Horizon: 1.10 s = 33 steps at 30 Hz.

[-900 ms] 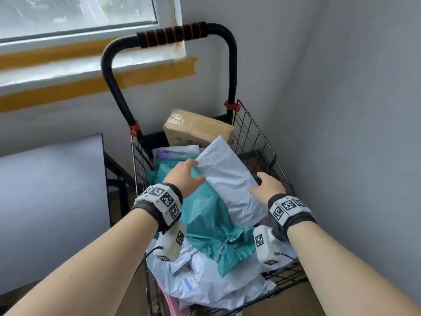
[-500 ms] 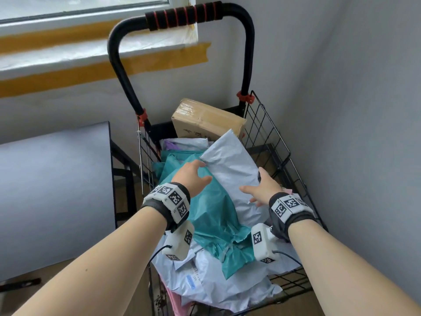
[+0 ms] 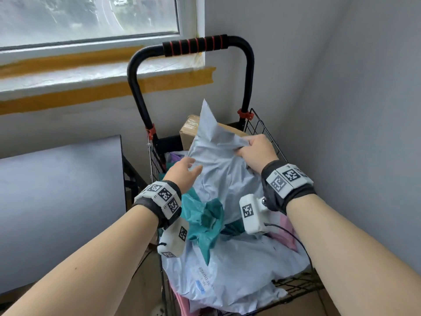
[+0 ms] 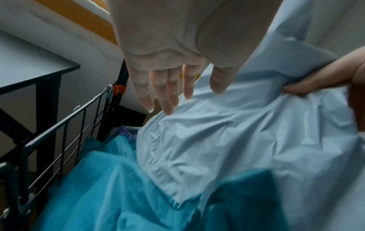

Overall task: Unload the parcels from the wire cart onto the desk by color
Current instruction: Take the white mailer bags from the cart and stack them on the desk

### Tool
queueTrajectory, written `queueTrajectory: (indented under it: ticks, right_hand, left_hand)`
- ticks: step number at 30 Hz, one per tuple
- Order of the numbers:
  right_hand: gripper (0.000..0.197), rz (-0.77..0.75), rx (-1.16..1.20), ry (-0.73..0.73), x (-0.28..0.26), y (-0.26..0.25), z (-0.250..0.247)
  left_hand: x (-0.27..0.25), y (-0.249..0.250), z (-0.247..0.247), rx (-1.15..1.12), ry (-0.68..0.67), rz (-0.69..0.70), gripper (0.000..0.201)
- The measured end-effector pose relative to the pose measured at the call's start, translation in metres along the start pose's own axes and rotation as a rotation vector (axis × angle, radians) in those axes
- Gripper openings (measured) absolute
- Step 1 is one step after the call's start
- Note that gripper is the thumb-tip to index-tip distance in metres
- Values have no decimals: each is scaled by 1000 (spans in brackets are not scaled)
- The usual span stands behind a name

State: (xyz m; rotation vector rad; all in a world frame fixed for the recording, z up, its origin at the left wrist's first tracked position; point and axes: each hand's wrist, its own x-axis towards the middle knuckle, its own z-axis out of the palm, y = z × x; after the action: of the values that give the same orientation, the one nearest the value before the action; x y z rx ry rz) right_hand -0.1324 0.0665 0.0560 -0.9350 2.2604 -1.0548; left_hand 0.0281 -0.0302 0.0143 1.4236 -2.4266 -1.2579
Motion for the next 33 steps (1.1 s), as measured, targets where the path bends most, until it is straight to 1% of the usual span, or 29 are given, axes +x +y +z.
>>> queueTrajectory:
  ticks: [2,3,5,7,8,10,11,13,14,15,16,17,18,19,21,22,24,25,29,31,33]
  right_hand:
    - [14,-47,31,73,-1,-19,-15]
    - [12,-82,37,104,-3,-26,-21]
    - [9,-145,52,100,-11,-37,-29]
    - [16,-169,38,5,-22,-41,-33]
    - [12,-162,-9,-77,-29,-42,-33]
    - [6,-105,-132,-250,-43,-39,-26]
    - [10,-61,-171,-323,-50,-35,-21]
    - [26,44,-208,-466,-62,-26,-11]
    - [28,96,-205,-548,-68,-21,-6]
    - [25,142,-211,-630,-73,-17,-3]
    - [25,182,-220,-693,-78,-13,0]
    - [31,215,-219,-723,-80,-8,1]
    - [34,239,-198,-718,-81,-3,2]
    - [34,261,-176,-675,-82,3,2]
    - [29,311,-161,-515,-80,16,2]
    - [27,342,-165,-431,-79,24,1]
    - [25,404,-143,-310,-76,39,-1]
    - [25,435,-124,-272,-75,47,-1]
    - [22,545,-97,-205,-72,70,4]
    - [23,597,-90,-208,-69,81,10]
    - [22,663,-95,-237,-67,90,16]
  left_hand:
    - [-1,3,-11,-70,27,20,43]
    - [-2,4,-16,-130,46,30,42]
    - [-6,10,-27,-291,104,23,40]
    - [-11,18,-38,-478,136,-40,42]
    - [-13,20,-42,-571,128,-78,47]
    - [-18,23,-49,-693,81,-147,53]
    - [-21,22,-51,-715,53,-174,54]
    - [-25,20,-48,-655,-20,-211,48]
    - [-27,18,-45,-590,-74,-224,39]
    - [-29,14,-41,-510,-130,-239,27]
    - [-31,10,-36,-420,-180,-254,14]
    - [-31,4,-31,-318,-222,-264,7]
    - [-29,-2,-26,-215,-262,-267,9]
    - [-28,-9,-22,-118,-299,-267,14]
    - [-26,-23,-18,57,-316,-239,19]
    - [-25,-29,-17,116,-303,-225,17]
    - [-22,-38,-19,137,-263,-219,11]
    - [-21,-41,-20,133,-244,-222,10]
    - [-12,-44,-30,174,-209,-213,11]
    - [-6,-45,-35,197,-196,-205,17]
    - [-1,-47,-38,201,-190,-228,26]
